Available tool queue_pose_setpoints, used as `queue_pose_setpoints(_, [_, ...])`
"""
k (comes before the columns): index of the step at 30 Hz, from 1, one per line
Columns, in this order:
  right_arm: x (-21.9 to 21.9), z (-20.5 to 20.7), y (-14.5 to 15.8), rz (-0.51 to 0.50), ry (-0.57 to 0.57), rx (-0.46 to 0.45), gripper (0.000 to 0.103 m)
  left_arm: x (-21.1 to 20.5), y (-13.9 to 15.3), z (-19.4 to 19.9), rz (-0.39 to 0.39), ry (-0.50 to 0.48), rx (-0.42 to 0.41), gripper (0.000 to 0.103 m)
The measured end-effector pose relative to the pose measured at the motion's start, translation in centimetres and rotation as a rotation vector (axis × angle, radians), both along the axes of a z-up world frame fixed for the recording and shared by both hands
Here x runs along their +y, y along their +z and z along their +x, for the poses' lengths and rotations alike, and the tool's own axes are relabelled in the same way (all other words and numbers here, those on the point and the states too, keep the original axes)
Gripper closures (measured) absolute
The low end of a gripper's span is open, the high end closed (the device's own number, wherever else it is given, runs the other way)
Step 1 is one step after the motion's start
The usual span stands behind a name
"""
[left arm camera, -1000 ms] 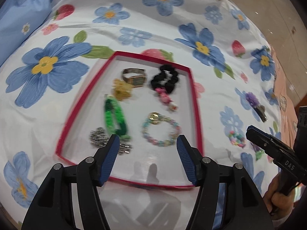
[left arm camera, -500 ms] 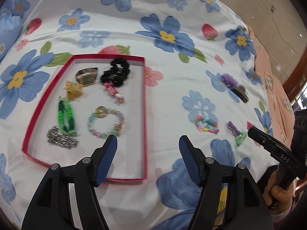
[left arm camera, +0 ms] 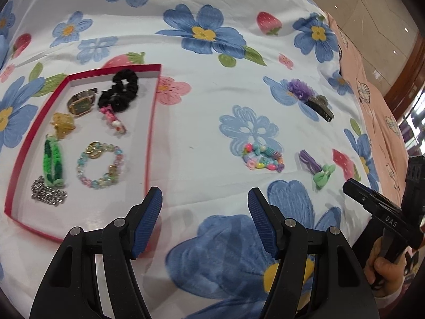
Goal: Organize jewelry
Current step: 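Move both tools over the colorful bead bracelet and green hair ties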
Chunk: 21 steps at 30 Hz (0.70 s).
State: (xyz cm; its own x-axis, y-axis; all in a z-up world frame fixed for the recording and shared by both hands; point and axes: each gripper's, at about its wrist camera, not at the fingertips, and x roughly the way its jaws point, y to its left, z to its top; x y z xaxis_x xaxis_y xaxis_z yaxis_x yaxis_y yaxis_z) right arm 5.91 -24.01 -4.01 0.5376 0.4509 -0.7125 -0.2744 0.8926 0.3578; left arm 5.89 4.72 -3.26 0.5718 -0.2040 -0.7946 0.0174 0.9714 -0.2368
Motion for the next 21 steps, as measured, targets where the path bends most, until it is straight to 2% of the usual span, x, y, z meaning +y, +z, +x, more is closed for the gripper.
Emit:
queue_pose_setpoints(10, [-0.2,0.8,-0.6,0.004,0.006,0.012,0.054,-2.8,-0.6,2.3,0.025,-0.055,0.020,0.036])
queue_pose_setpoints(16, [0.0,1.6,-1.2,-0.003,0.009,0.036,0.052,-4.3,-1.6,4.8,0.013,-0.086,0.048,0.036])
queue_pose_setpoints(21, [0.7,2.0,-1.5,-0.014,0.029,0.041,0.052,-5.8,-3.0,7.1,0.040,-0.110,0.076,0.036])
